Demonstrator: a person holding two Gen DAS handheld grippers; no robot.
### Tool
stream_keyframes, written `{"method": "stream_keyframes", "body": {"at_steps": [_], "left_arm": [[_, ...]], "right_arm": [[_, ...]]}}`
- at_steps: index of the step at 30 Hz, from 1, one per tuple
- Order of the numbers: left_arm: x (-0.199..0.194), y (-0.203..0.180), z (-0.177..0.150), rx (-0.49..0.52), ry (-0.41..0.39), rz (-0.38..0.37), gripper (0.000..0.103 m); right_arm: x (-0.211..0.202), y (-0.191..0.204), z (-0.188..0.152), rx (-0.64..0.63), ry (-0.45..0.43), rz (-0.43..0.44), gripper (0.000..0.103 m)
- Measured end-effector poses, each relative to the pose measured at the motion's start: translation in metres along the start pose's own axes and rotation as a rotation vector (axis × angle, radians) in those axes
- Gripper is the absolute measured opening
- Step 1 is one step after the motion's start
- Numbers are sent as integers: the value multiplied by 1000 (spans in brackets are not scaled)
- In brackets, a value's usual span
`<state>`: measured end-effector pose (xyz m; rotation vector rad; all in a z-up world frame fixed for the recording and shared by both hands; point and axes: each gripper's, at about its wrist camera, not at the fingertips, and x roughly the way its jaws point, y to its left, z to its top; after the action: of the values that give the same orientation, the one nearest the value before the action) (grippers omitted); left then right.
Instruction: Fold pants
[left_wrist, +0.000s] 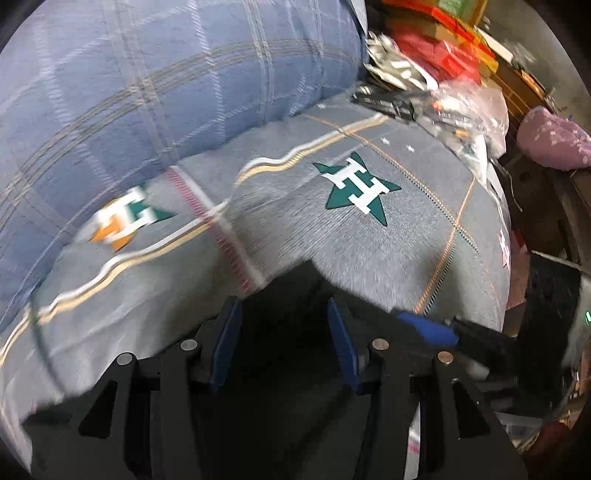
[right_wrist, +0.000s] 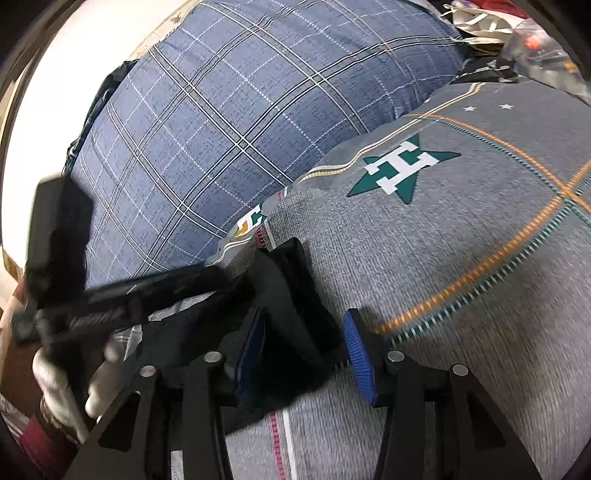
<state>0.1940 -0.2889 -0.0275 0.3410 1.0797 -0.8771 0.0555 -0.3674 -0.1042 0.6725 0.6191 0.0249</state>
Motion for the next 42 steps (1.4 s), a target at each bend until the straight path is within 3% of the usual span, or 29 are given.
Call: {"method": "stream_keyframes", "body": {"at_steps": [3, 4, 5, 7, 9, 10, 11, 13, 20, 25, 29, 36, 39, 42], "left_arm": [[24, -8, 6, 55, 55, -22, 48], [32, -12, 8, 73, 70, -20, 54], [36, -15, 9, 91, 69, -11, 60], [39, -22, 11, 121, 70, 5, 60], [38, -27, 12, 138, 76, 32, 41], [35, -28, 12, 144, 78, 42, 26], [33, -29, 12, 145, 82, 30, 20], [25, -27, 9, 143, 68, 28, 18], [-29, -16, -7, 65, -54, 0, 17], [-85, 23, -38, -65, -160, -26, 17], [-115, 78, -78, -238, -222, -64, 17], [-121, 160, -158, -502, -239, -35, 18], [-122, 187, -187, -616, -240, -33, 21], [-139, 202, -208, -691, -287, -64, 36]], "right_arm": [[2, 3, 1, -10, -9, 17, 54], [3, 4, 0, -15, -11, 20, 54], [4, 5, -1, -22, -15, 20, 54], [6, 10, -3, -47, -24, 12, 55], [10, 15, -6, -75, -21, 11, 56], [13, 18, -9, -87, -14, 14, 56], [15, 20, -11, -99, -6, 18, 46], [20, 21, -15, -94, 25, 52, 25], [-5, 48, -23, -102, -41, 99, 20], [-16, 104, -32, -191, -29, 151, 20], [-9, 159, -48, -311, 21, 179, 20], [51, 233, -92, -474, 197, 207, 21], [76, 250, -114, -512, 263, 211, 28], [87, 260, -127, -515, 299, 223, 41]]}}
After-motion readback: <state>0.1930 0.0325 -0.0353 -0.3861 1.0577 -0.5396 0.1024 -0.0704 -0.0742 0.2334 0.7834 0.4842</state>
